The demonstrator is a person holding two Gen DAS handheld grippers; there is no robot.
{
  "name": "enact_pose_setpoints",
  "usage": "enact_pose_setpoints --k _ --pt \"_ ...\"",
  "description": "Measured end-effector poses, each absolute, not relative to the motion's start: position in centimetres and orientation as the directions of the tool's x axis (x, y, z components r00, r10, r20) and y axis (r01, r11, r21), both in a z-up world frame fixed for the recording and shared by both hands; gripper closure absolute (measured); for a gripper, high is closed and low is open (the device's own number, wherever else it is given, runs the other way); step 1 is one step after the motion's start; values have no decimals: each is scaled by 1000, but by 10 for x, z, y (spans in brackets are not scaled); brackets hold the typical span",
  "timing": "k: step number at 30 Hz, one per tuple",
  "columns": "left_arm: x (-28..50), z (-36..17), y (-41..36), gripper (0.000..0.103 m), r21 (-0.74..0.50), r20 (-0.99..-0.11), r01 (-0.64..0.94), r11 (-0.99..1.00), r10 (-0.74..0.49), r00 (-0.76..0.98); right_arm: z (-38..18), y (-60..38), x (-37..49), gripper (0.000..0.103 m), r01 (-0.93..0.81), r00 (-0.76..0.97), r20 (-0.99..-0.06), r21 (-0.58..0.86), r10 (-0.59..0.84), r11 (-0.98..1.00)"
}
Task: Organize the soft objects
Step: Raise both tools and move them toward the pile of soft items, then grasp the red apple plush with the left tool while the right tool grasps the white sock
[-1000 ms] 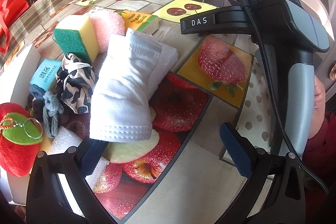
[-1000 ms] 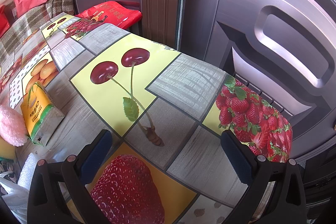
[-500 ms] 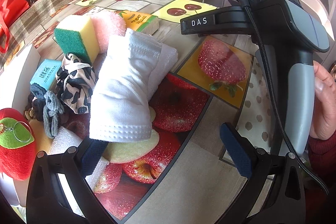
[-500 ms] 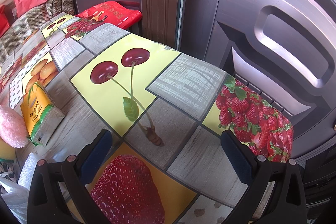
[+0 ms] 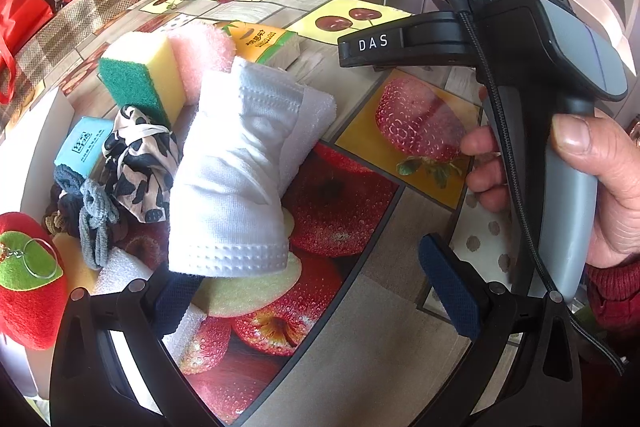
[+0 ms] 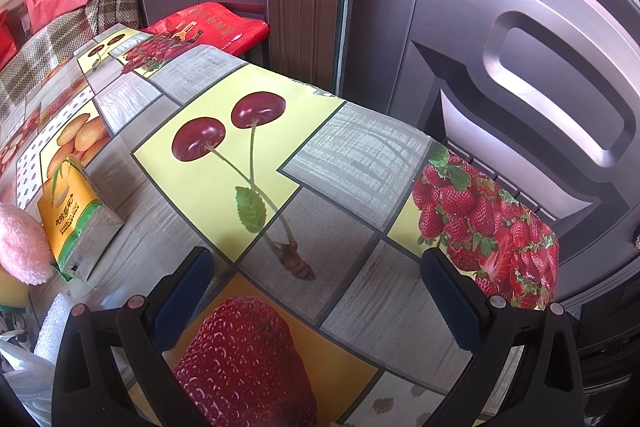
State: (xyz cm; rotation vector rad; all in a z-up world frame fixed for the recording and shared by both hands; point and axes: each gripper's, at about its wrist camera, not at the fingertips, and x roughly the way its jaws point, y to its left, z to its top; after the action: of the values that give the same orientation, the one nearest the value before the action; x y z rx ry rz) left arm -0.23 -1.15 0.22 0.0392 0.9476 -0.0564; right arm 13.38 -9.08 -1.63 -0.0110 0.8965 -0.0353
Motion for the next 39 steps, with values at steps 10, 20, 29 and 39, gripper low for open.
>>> enact_pose_setpoints --k 10,20,29,39 --pt "-68 49 15 1 -130 -648 41 991 -116 753 -8 -106 134 0 -122 634 -757 107 160 987" --pt "-152 112 140 0 -202 -407 -241 949 143 902 55 -138 72 0 -603 679 -283 312 677 734" --pt "-100 55 125 0 102 -658 -207 973 222 720 40 -62 36 0 -784 476 -483 146 735 603" --pt "-75 43 119 6 138 -687 -190 972 233 689 15 -13 19 11 -832 453 -610 -27 650 554"
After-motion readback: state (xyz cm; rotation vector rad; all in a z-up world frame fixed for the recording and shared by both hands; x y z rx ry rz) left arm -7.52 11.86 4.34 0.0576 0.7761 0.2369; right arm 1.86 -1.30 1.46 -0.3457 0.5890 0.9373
